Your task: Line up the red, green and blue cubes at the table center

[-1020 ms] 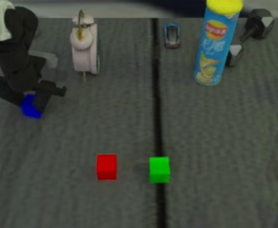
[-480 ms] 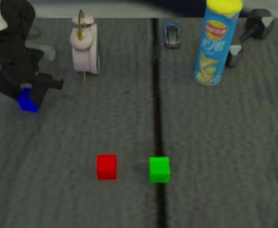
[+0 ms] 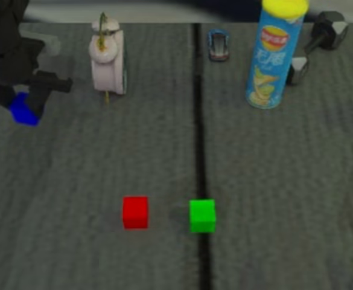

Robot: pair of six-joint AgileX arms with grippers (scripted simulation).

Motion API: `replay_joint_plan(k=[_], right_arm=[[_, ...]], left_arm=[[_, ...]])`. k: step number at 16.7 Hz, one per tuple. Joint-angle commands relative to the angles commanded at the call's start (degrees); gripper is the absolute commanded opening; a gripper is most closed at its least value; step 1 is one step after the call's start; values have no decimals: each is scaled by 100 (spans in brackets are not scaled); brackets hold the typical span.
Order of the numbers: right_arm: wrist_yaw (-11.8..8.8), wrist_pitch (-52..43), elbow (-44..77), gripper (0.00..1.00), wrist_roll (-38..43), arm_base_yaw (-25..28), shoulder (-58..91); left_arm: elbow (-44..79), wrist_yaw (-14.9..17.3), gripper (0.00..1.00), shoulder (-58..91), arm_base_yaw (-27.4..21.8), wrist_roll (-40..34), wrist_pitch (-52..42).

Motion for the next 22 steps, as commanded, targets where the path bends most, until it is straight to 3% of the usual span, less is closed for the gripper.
replay_joint_plan(k=[3, 6, 9, 17, 20, 22], right_arm=[[0, 0, 0, 100, 0, 0, 0], [0, 0, 0, 100, 0, 0, 0], [0, 0, 0, 100, 0, 0, 0], [0, 0, 0, 100, 0, 0, 0], [0, 0, 0, 100, 0, 0, 0], [0, 0, 0, 100, 0, 0, 0]], left_arm=[[43, -4, 0, 54, -104, -65, -14], [368, -14, 0, 240, -595, -613, -184], [864, -28, 0, 518, -1423, -1677, -460], [2234, -45, 0, 1195, -4151, -5459, -1247], [2545, -68, 0, 1270, -4828, -6220, -1380], [2627, -80, 0, 1274, -5019, -6420, -1407]])
